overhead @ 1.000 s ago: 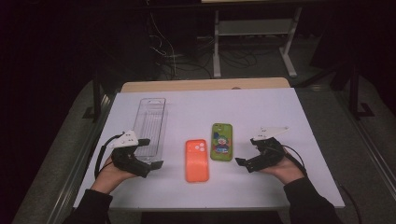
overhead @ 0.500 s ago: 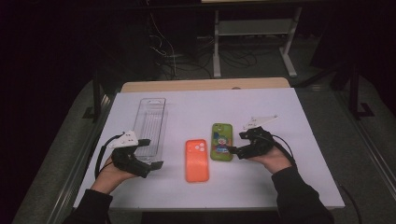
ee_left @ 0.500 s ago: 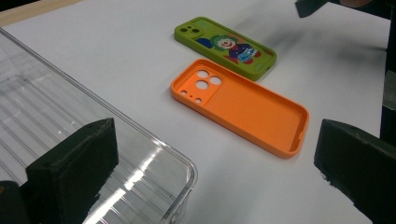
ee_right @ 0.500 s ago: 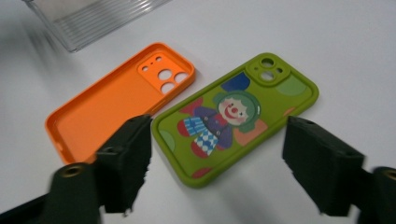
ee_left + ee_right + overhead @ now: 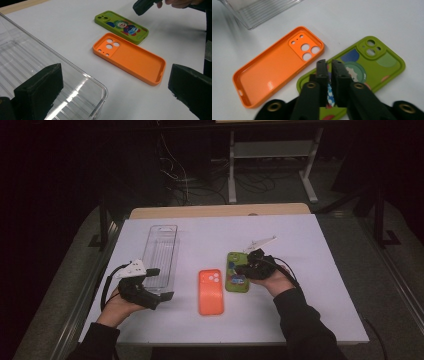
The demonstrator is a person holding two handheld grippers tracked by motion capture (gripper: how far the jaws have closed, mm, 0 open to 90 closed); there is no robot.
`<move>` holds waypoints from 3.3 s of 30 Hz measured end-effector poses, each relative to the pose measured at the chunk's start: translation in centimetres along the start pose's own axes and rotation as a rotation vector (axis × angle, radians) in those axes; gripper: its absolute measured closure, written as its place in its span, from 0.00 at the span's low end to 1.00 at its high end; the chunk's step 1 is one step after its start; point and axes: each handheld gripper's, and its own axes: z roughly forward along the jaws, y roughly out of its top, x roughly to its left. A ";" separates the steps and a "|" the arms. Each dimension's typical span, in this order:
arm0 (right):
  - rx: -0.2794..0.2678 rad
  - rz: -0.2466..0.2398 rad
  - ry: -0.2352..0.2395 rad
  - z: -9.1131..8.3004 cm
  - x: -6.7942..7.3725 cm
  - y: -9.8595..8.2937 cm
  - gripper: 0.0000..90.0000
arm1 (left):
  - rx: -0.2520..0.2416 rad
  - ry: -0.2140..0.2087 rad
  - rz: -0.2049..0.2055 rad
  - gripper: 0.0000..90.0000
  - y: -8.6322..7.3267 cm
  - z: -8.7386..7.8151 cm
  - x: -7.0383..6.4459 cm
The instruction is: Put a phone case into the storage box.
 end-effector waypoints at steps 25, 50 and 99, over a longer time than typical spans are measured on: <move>0.110 -0.018 -0.006 6.9 0.1 2.6 0.98 | 0.013 -0.010 0.030 0.00 0.1 0.4 -0.1; 0.112 -0.063 0.082 10.5 3.3 5.0 0.98 | 0.006 -0.017 0.019 0.00 0.3 0.5 -0.3; -0.114 -0.008 -0.072 -5.4 0.1 -8.5 0.00 | 0.012 -0.026 0.033 0.00 0.5 0.8 -0.3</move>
